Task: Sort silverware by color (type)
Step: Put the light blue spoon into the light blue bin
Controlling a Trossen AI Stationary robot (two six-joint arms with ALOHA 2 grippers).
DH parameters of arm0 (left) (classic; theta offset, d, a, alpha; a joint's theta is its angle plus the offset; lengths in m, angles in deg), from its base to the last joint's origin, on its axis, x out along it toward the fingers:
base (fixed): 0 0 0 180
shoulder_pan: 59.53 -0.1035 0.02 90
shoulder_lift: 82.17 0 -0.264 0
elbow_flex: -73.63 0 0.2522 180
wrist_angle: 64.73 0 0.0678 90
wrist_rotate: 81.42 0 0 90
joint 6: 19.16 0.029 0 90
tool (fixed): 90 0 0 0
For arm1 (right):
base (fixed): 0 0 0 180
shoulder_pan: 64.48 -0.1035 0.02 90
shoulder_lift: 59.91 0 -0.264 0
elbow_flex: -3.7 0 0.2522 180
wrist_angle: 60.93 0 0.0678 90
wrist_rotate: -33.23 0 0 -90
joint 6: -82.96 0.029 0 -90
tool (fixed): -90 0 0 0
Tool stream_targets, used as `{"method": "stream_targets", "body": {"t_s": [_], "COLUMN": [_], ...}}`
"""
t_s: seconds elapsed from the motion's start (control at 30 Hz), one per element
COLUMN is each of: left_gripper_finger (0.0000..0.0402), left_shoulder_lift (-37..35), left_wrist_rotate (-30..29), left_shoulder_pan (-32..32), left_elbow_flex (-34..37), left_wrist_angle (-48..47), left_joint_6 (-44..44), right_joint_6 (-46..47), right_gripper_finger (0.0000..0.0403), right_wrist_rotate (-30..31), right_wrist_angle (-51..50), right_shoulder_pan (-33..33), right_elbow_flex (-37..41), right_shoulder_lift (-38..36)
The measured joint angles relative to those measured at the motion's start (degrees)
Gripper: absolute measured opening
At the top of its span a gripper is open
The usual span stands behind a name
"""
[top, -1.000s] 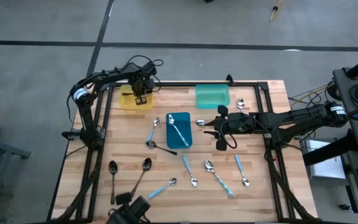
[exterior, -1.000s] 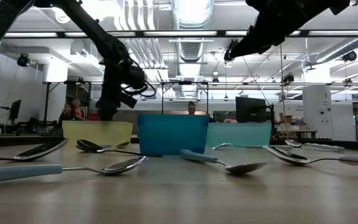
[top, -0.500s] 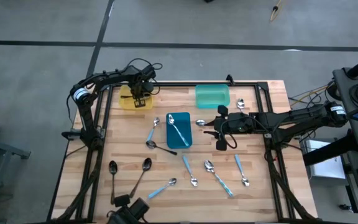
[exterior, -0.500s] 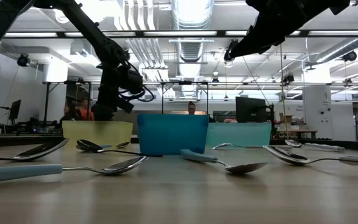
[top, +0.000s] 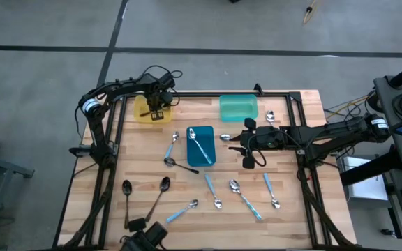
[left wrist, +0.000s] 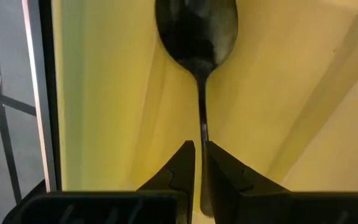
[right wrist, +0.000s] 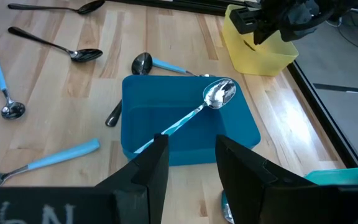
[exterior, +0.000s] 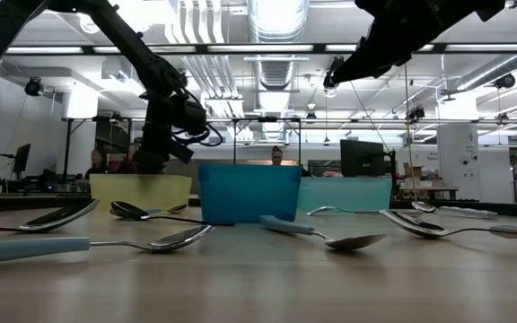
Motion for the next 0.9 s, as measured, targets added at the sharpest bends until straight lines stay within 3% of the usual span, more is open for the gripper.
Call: {"method": "stream_targets", "body": {"t_s": [0.4,0.67,0.9], "left_gripper_finger": [0.0018,0.0018,0.0018], "left_shoulder_lift": [-1.65,-9.65,-18.15], "left_wrist_rotate": [-0.04,-0.02,0.07], "left_shoulder_pan": [1.51,5.01,14.19], "left_elbow_flex": [-2.47,-1.99,0.02], "left_wrist_angle": [-3.33,-4.67,-0.82], "left_joint_6": [-10.26,-20.37,-32.32], "right_joint_6": [2.34,15.10,28.41], "right_gripper_finger": [0.0123,0.0123,0.0123], "right_wrist_rotate": [0.00,-0.03,-0.43], "right_wrist_angle": [0.01,-3.18,-7.77], "right_shoulder_pan": [0.00,-0.15,-0.15], "right_elbow_flex": [0.00,0.00,0.00], "right_shoulder_lift": [0.00,0.00,-0.02]}}
